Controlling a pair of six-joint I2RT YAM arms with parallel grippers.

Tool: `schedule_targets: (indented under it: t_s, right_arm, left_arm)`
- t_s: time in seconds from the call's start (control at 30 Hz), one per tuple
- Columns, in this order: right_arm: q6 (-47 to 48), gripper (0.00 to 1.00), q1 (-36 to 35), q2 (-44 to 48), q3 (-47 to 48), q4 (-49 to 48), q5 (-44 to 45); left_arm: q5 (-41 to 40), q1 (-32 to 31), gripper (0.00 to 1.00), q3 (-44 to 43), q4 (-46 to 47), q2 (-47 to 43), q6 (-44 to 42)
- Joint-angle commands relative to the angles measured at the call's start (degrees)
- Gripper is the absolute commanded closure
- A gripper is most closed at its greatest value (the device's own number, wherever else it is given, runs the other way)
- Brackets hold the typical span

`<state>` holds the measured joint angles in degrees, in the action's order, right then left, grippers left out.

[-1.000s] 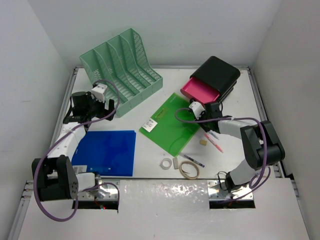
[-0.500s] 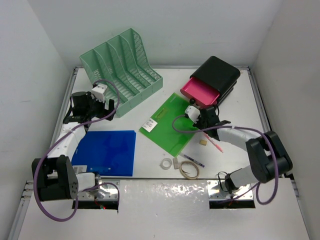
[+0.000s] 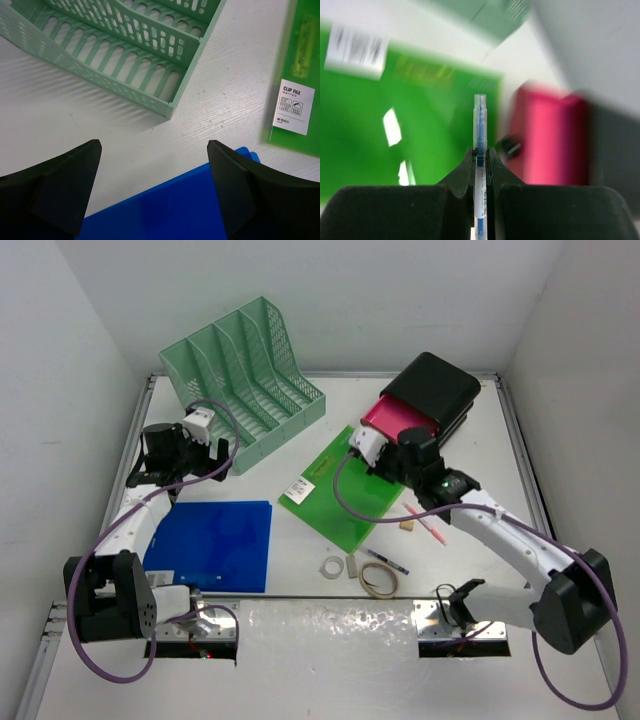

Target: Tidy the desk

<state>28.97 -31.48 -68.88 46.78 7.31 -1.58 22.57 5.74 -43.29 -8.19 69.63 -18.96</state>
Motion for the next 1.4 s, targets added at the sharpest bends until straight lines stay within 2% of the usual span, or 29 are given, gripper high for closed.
schedule_targets:
  t_s: [0.0,0.07,0.3,0.47,0.6,0.73,0.77,0.83,0.87,0.97,1.03,1.07,1.1,1.17,1.23,1.37]
  right_arm:
    - [1.69,1.00,0.19,-1.93,7.61,-8.61,-0.89]
    - [2.41,1.00,2.03,-7.02,15.05,-8.89,-0.61]
    - [0.82,1.00,10.39,-17.85,26.50,-5.49,-4.30]
    - [3.81,1.00,12.50,-22.43,28.10,-1.51,-3.16]
    - [2.41,0.99,13.91,-24.10,28.01,-1.42,-3.07]
    - [1.27,0.80,13.99,-24.72,29.15,0.77,0.26]
    - [0.74,0.68,14.08,-24.46,28.98,0.69,0.88]
    - [-0.05,0.52,13.99,-23.32,28.37,-0.36,2.89]
    - [-1.01,0.37,13.99,-21.92,27.84,-1.59,3.42]
    - [-3.64,0.24,14.08,-17.98,28.18,-2.21,4.66]
    - [-6.63,0.20,14.08,-15.16,28.36,-2.83,6.23]
    - [-12.04,0.16,14.08,-13.31,26.88,-4.57,9.81]
    - [-15.49,0.05,14.17,-8.86,25.04,-5.63,11.76]
    - [-21.29,0.02,14.26,-1.39,17.43,-6.35,11.01]
    - [-22.46,0.03,14.26,2.59,12.65,-3.20,6.88]
    - [-28.08,0.05,16.01,7.09,5.27,15.91,5.72]
  left_arm:
    - [0.72,0.15,0.14,-2.50,0.98,-1.42,0.42]
    - [0.64,0.06,0.14,-2.42,0.98,-1.42,0.42]
    - [0.55,0.15,0.14,-2.15,0.89,-1.51,0.24]
    - [0.46,0.15,0.15,-2.06,1.15,-1.51,0.15]
    - [0.37,0.15,0.14,-2.06,1.33,-1.42,0.07]
    - [0.20,0.15,0.14,-2.15,1.07,-1.42,-0.02]
    - [0.20,0.15,0.14,-2.06,1.15,-1.42,-0.02]
    - [0.55,0.15,0.14,-1.98,1.24,-1.42,-0.02]
    - [0.55,0.06,0.14,-1.98,1.24,-1.34,-0.02]
    - [0.81,0.15,0.15,-2.06,1.15,-1.33,0.06]
    - [0.99,0.06,0.15,-2.06,1.15,-1.33,-0.02]
    - [1.07,0.15,0.14,-2.06,1.15,-1.25,0.06]
    - [1.42,-0.02,0.14,-2.06,1.07,-1.25,0.24]
    - [2.39,0.06,0.14,-2.33,0.54,-1.25,0.07]
    - [2.05,0.06,0.15,-2.42,0.19,-1.42,-0.20]
    - [1.34,0.06,0.15,-1.98,0.98,-1.60,-0.11]
